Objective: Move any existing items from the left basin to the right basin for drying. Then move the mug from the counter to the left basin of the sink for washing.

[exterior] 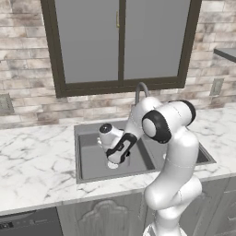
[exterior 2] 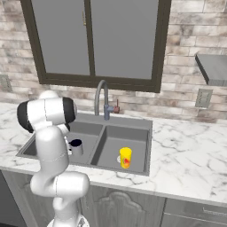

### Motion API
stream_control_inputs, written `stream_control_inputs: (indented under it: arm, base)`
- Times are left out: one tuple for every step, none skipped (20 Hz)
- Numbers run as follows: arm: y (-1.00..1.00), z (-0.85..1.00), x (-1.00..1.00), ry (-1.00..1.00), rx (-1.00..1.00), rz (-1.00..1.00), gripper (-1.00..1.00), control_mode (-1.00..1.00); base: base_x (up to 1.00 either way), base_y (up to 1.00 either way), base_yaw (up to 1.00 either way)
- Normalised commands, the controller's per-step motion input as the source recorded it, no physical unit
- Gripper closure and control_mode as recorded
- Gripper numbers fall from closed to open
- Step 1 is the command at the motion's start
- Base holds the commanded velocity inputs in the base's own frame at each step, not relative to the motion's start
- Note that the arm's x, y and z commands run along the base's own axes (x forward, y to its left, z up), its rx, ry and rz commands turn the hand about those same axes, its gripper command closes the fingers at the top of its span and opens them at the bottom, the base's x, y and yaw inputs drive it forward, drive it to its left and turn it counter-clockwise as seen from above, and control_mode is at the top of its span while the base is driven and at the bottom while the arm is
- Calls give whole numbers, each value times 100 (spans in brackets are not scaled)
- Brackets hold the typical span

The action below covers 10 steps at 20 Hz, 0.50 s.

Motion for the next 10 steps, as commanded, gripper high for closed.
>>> stream_control_inputs:
  arm:
    - [0,32,-2,0,0,-3,-100,-100]
    - [0,34,-2,0,0,-3,-100,-100]
    - [0,33,-3,0,0,-4,-100,-100]
    - [0,37,-9,0,0,-4,-100,-100]
    - [0,35,-11,0,0,-4,-100,-100]
    - [0,38,-18,-1,0,-4,-100,-100]
    - [0,38,-14,-1,0,-4,-100,-100]
    - [0,42,-14,-1,0,-5,-100,-100]
    - [0,43,-17,-2,0,-5,-100,-100]
    - [0,43,-17,-1,0,-5,-100,-100]
  base:
    - [0,0,0]
    - [0,0,0]
    - [0,0,0]
    - [0,0,0]
    - [0,0,0]
    - [0,0,0]
    - [0,0,0]
    - [0,0,0]
    - [0,0,0]
    - [0,0,0]
